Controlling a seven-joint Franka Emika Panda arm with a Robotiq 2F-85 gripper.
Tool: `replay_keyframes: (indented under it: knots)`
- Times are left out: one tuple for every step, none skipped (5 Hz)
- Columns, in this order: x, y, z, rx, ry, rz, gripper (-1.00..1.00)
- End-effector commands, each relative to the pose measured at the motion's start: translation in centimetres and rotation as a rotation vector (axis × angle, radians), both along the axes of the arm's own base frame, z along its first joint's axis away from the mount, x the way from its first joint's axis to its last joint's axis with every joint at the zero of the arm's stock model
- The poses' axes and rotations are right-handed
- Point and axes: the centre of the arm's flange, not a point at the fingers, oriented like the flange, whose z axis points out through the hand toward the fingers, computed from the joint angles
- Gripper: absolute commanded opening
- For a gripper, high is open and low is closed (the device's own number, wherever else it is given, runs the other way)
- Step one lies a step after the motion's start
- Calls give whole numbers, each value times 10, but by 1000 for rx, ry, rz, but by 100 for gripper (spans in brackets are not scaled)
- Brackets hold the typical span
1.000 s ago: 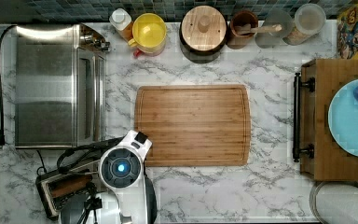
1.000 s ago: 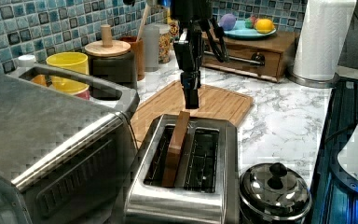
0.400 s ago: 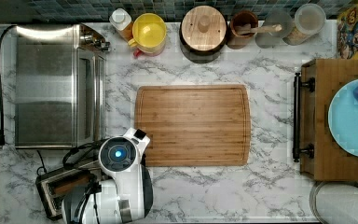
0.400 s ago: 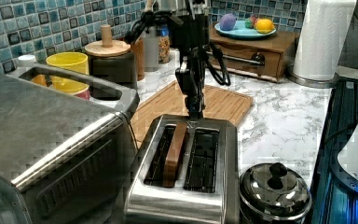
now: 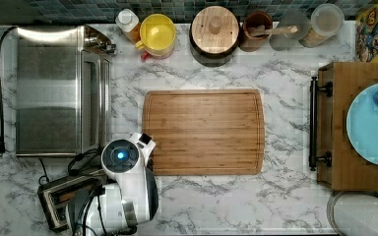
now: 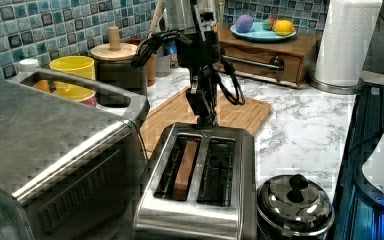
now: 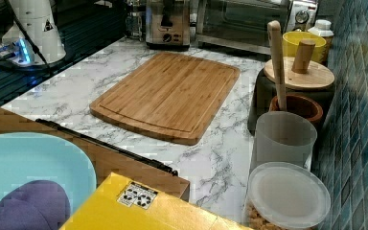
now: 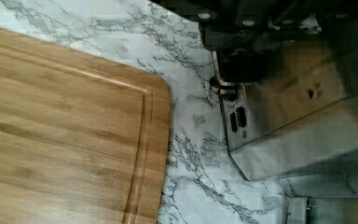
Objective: Turn on the toaster.
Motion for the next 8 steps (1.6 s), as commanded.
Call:
replay_keyframes:
  knots:
    - [-55,2,-108,-124,251,-20,-100]
    - [-49,14,-107,-175,237,37,-100]
    - [-49,14,-107,-176,237,37,-100]
    - [-49,14,-107,-176,237,37,-100]
    - [-50,14,-107,-176,238,37,-100]
    - [-49,14,-107,-176,237,37,-100]
    - [-49,14,-107,-176,237,37,-100]
    - [-49,14,-107,-175,237,37,-100]
